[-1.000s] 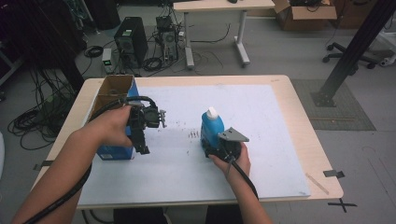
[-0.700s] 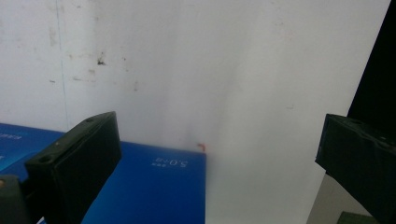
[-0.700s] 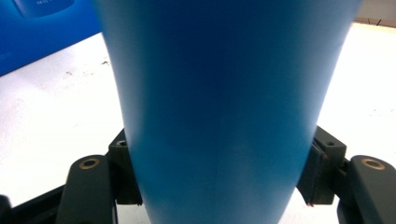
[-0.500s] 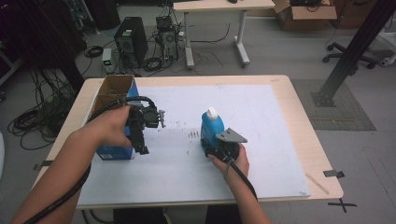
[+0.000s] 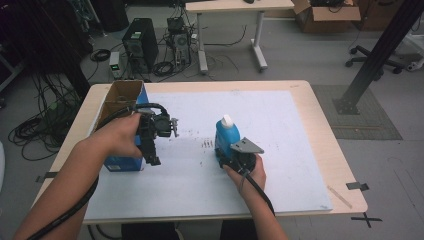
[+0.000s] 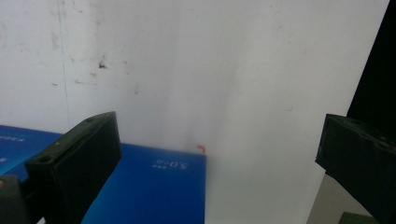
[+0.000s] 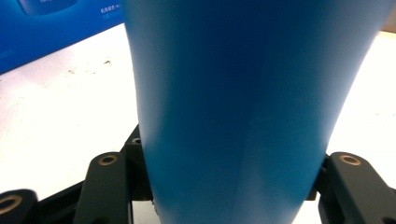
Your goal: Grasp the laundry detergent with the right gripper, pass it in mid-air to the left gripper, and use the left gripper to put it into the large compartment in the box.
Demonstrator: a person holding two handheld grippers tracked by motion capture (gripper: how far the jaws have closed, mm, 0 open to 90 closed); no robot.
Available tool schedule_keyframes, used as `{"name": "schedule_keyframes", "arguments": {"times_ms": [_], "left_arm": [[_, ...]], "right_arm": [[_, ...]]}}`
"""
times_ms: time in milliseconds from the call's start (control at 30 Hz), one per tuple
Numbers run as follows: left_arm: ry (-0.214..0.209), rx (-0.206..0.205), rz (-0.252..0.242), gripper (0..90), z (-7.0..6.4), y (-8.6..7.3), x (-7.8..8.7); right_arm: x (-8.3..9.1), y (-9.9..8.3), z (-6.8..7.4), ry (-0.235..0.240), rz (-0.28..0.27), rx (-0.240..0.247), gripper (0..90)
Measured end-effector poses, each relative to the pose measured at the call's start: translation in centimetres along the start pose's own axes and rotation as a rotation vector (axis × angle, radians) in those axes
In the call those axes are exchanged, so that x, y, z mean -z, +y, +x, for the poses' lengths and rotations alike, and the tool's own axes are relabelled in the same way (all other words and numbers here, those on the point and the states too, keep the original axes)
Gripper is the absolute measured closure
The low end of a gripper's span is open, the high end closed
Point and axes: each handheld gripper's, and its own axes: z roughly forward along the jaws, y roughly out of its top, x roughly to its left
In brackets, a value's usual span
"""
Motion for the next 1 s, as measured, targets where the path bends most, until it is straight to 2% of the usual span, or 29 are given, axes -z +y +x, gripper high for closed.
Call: {"name": "schedule_keyframes", "arguments": {"times_ms": [233, 267, 400, 567, 633, 667, 700, 733, 767, 800, 867, 900, 967, 1000], "left_arm": [[-0.002, -0.01, 0.003, 0.4, -0.2, 0.3, 0.1], [-0.001, -0.015, 0.008, 0.4, -0.2, 0.4, 0.1], [0.001, -0.015, 0.008, 0.3, -0.2, 0.5, 0.4], [-0.001, -0.021, -0.002, 0.4, -0.1, 0.6, 1.1], [-0.009, -0.028, -0.021, 0.3, -0.2, 0.6, 1.8], [-0.009, -0.028, -0.021, 0.3, -0.2, 0.6, 1.8], [-0.012, -0.036, -0.031, 0.4, -0.2, 0.8, 2.3], [-0.012, -0.036, -0.031, 0.3, -0.2, 0.8, 2.3], [-0.004, -0.051, -0.02, 0.3, -0.4, 1.1, 2.9], [-0.004, -0.051, -0.02, 0.3, -0.4, 1.1, 2.9], [0.001, -0.061, -0.012, 0.3, -0.5, 1.4, 3.5], [0.011, -0.075, -0.01, 0.2, -0.7, 1.7, 4.4], [0.017, -0.089, -0.026, 0.3, -0.9, 2.0, 5.5], [0.017, -0.089, -0.026, 0.3, -0.9, 2.0, 5.5]], "right_arm": [[0.3, 0.2, -0.5, 0.038, -0.02, -0.034, 42.7], [0.6, 0.7, -0.5, 0.047, -0.031, -0.01, 42.9], [1.2, 1.5, -0.5, 0.076, -0.041, 0.019, 42.9], [2.3, 2.7, -1.0, 0.14, -0.053, 0.019, 43.0], [3.1, 3.6, -1.2, 0.173, -0.055, 0.053, 43.0], [3.1, 3.6, -1.2, 0.173, -0.055, 0.053, 43.0], [3.7, 4.0, -1.3, 0.21, -0.062, 0.071, 42.9], [3.7, 4.0, -1.3, 0.21, -0.062, 0.071, 42.9], [4.2, 4.4, -1.6, 0.266, -0.069, 0.078, 42.9], [4.2, 4.4, -1.6, 0.266, -0.069, 0.078, 42.9], [4.7, 4.9, -1.6, 0.278, -0.053, 0.112, 42.9], [4.9, 5.1, -1.7, 0.303, -0.043, 0.138, 42.9], [5.2, 5.2, -1.8, 0.337, -0.036, 0.153, 42.9], [5.2, 5.2, -1.8, 0.337, -0.036, 0.153, 42.9]]}}
